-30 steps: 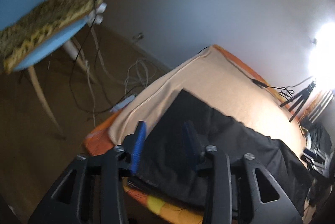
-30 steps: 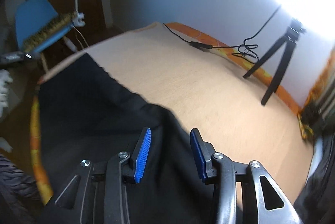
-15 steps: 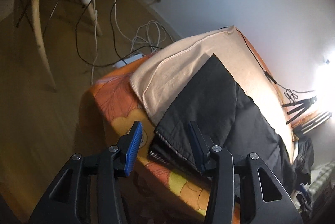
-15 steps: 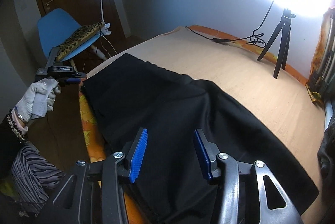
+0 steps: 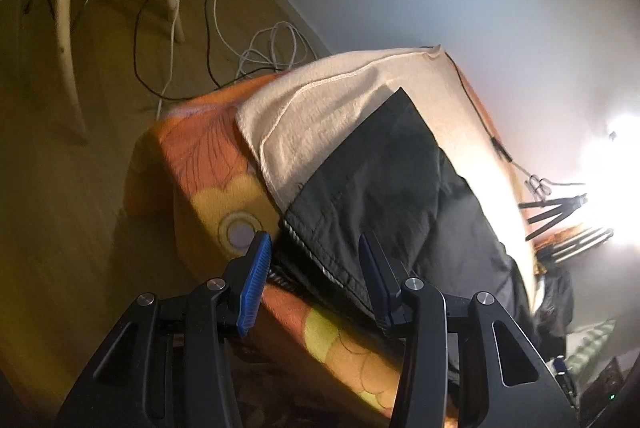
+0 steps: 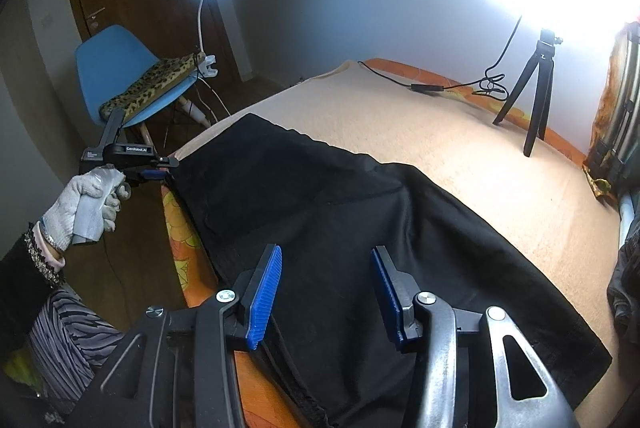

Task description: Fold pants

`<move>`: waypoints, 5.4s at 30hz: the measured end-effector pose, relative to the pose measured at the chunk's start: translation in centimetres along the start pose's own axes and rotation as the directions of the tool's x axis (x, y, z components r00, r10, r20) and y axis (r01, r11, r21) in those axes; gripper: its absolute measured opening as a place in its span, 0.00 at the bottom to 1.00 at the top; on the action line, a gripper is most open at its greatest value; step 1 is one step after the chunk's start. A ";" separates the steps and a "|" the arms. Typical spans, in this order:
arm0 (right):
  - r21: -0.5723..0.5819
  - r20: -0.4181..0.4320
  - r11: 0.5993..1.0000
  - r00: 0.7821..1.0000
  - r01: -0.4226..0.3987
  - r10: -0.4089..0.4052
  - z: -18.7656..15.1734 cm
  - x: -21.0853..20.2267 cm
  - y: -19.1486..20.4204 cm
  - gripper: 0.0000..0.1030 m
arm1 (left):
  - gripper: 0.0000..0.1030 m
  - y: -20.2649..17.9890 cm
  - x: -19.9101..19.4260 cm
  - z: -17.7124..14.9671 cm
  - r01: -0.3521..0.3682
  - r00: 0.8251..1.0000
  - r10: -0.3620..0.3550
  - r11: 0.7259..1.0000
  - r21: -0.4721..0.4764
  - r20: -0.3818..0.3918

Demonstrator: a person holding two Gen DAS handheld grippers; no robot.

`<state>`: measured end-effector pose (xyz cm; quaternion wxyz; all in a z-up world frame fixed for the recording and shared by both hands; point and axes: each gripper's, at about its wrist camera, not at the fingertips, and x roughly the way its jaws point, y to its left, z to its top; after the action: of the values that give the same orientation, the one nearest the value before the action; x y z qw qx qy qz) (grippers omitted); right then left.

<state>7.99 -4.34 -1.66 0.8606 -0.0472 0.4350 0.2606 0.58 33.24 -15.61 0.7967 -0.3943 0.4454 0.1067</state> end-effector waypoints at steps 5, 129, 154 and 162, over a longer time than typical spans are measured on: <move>0.007 0.001 1.000 1.000 -0.022 0.022 0.2 0.5 0.2 0.46 | 0.43 0.2 -0.3 -0.3 0.041 0.999 -0.041 0.999 -0.022 0.002; 0.266 -0.081 0.949 0.977 -0.168 0.195 18.0 15.8 3.6 0.01 | 0.06 -18.9 -5.3 -10.0 0.379 0.914 -0.393 0.731 0.567 -0.104; 0.431 -0.070 0.898 0.995 0.091 -0.067 3.7 -1.3 -12.2 0.01 | 0.06 -32.9 -0.4 -24.5 0.602 0.798 -0.360 0.451 0.659 -0.483; 0.469 -0.108 0.870 0.988 0.151 -0.113 -1.5 -2.7 -16.3 0.01 | 0.06 -36.6 3.3 -29.5 0.610 0.791 -0.268 0.406 0.681 -0.549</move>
<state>13.58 -19.93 -2.84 0.8443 0.1260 0.5140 0.0844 3.09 -13.08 -7.38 0.7879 -0.0834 0.4530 -0.4087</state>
